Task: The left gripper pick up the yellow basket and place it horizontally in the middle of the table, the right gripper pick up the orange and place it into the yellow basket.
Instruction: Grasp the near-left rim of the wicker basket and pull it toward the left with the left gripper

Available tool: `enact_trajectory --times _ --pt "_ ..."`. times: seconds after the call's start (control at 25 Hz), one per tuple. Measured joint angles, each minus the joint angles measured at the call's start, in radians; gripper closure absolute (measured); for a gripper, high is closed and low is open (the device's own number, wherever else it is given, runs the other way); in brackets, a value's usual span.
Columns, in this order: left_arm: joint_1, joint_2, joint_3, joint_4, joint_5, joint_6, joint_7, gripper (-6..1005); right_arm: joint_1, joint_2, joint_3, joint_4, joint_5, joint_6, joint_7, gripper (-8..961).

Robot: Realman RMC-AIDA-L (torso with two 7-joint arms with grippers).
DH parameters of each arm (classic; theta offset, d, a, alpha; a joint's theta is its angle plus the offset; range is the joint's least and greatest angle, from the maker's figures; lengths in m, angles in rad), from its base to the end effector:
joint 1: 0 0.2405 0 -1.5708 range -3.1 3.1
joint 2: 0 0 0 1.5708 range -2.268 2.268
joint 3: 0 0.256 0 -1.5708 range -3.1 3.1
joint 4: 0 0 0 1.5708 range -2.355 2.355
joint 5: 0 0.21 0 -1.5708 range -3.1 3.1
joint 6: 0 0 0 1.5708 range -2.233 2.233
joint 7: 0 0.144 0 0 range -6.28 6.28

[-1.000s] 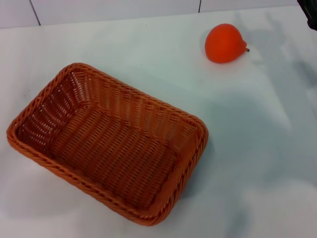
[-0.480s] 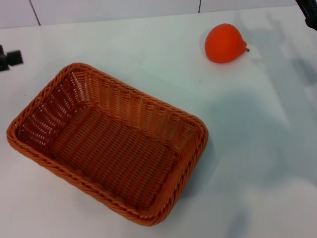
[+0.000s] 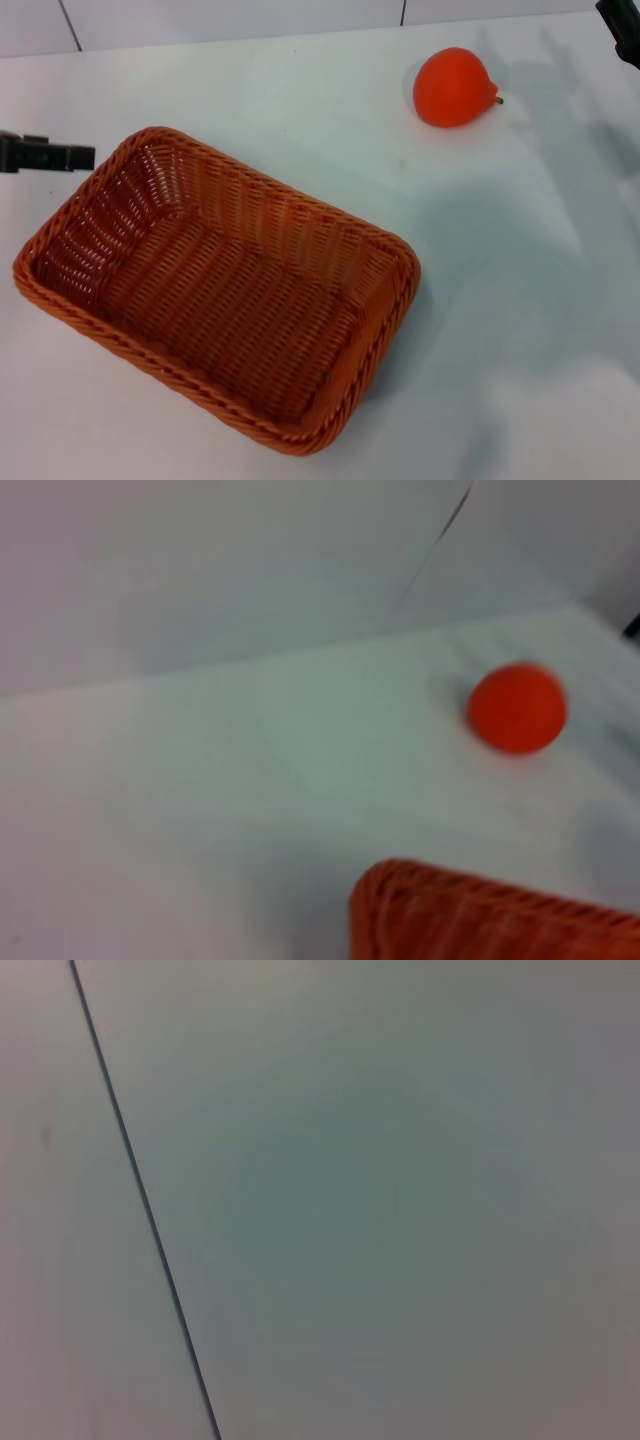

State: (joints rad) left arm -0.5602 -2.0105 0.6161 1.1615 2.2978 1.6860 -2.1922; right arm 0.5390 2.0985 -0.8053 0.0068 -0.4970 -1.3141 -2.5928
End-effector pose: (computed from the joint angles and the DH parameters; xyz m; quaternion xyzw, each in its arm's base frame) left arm -0.2517 0.3561 0.1089 -0.8759 -0.4266 -0.1179 0.1921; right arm 0.3204 0.3467 0.0179 -0.3101 -0.5991 -0.5857 0.4493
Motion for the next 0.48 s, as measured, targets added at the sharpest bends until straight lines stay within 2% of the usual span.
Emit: enact_trajectory --times 0.04,0.16,0.32,0.48 --pt "-0.030 -0.003 0.029 0.000 0.074 -0.008 -0.031 152 0.000 0.000 0.001 0.002 0.000 0.000 0.000 23" --pt "-0.067 -0.015 0.047 0.000 0.165 -0.022 -0.045 153 0.000 0.000 0.002 0.007 0.000 0.000 0.000 22" --pt "-0.086 -0.024 0.069 -0.001 0.226 -0.031 -0.048 153 -0.001 0.000 0.003 0.008 0.000 0.000 0.000 22" --pt "-0.107 -0.045 0.114 -0.003 0.325 -0.066 -0.056 152 0.000 0.000 0.003 0.009 0.000 0.002 0.000 22"
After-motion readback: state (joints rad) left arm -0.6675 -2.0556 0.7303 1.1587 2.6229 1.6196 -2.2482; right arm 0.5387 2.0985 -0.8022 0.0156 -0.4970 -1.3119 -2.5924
